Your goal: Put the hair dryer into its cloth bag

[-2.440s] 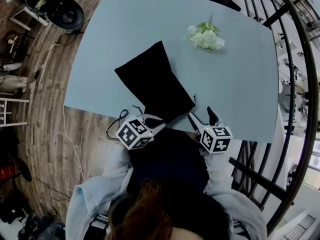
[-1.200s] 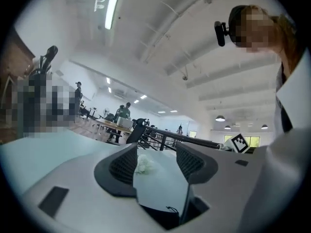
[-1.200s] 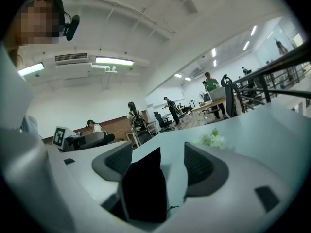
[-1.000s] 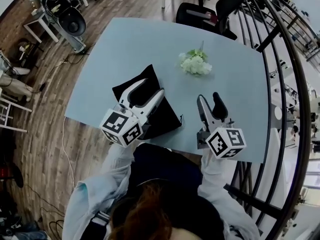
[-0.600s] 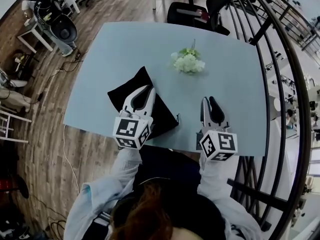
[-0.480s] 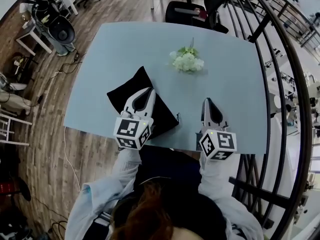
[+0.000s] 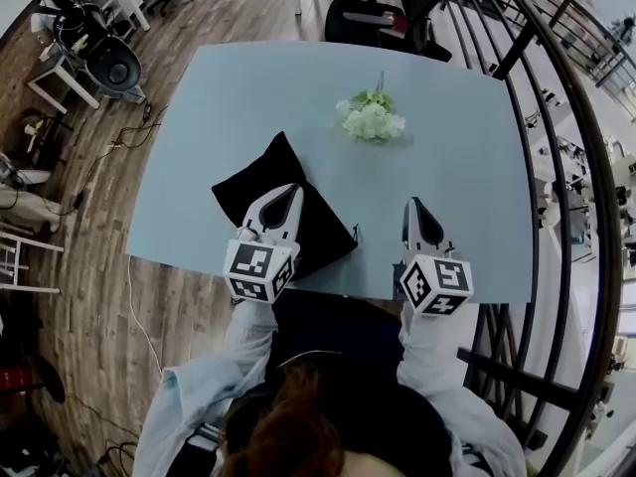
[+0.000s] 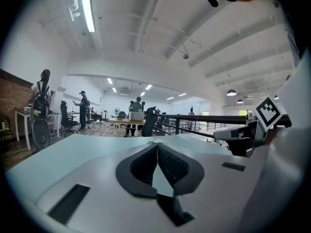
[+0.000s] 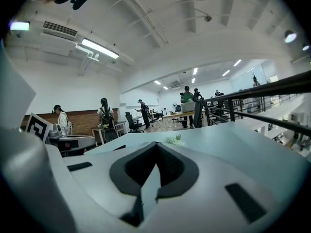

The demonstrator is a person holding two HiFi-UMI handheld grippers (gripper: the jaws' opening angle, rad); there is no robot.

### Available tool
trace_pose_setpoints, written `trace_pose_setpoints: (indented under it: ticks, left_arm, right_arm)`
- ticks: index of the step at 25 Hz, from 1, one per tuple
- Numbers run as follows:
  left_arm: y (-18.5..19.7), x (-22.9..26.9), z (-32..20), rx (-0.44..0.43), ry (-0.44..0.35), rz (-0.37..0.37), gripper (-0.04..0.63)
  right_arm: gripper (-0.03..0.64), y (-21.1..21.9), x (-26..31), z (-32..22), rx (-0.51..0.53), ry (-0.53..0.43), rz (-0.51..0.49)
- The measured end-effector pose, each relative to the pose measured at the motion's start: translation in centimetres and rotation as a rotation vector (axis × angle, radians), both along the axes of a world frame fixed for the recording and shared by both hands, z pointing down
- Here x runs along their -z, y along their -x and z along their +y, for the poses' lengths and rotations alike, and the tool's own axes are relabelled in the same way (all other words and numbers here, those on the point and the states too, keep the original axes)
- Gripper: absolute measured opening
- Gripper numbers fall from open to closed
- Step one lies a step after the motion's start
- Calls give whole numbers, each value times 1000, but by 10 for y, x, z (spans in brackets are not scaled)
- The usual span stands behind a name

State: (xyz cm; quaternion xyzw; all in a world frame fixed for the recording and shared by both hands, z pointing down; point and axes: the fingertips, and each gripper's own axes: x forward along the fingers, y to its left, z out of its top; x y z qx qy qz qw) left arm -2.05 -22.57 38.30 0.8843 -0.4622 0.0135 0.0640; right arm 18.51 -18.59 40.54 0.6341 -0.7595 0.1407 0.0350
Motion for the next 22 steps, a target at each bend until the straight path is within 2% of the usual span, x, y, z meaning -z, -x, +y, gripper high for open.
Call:
trace_pose_setpoints:
  ticks: [11,13,18,22]
  left_arm:
    - [-10,-6,-1,-50,17,-25,18]
    - [-11,-7,-1,-54,21,-27,18]
    - [-12,-11,0,-52,30,-34,19]
    - [-12,-14,1,-47,39,-40,19]
  right_arm:
    - [6,7,-4,-2,19,21,2]
    - [6,7,-5,-2,17,27,-22]
    - [6,6,-3,-2,12,28,-189]
    - [6,5,-5,-1,14,33,-156]
